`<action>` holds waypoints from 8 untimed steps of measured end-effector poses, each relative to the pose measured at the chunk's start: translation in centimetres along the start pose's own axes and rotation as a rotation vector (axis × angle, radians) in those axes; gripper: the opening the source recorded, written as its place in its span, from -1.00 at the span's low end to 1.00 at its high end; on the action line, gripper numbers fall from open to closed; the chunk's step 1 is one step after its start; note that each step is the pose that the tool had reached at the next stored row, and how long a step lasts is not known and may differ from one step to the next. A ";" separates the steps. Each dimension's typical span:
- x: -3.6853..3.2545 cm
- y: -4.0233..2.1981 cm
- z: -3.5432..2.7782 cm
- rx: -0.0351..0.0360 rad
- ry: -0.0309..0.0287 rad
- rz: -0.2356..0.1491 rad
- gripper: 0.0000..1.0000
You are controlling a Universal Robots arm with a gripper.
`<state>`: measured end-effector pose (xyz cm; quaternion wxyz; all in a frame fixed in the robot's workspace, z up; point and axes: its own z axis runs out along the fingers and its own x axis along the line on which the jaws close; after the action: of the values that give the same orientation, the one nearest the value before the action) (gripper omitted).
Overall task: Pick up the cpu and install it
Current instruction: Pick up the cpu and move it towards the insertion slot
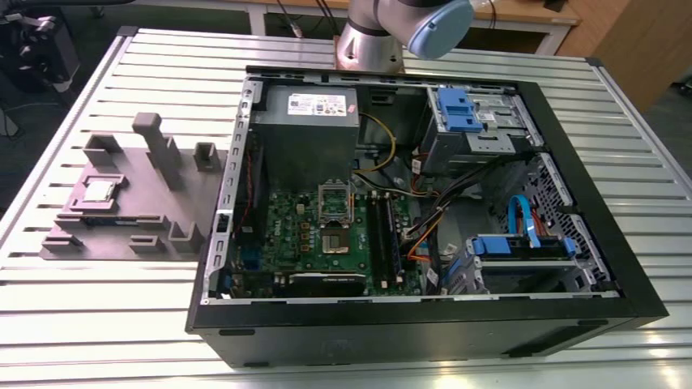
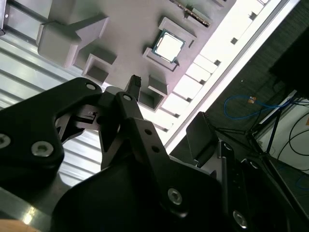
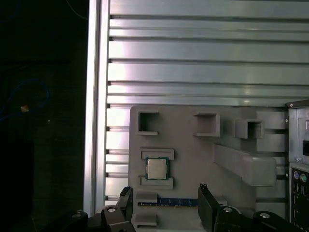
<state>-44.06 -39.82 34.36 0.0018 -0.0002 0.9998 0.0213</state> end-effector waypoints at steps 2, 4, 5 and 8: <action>0.00 -0.01 0.25 0.0002 -0.0002 0.000 0.29; 0.00 -0.01 0.28 0.0002 -0.0003 0.000 0.29; 0.00 -0.01 0.30 0.0002 -0.0003 0.000 0.29; 0.01 -0.04 0.38 0.0002 -0.0002 0.000 0.29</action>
<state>-44.07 -39.84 33.98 0.0019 -0.0001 0.9998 0.0212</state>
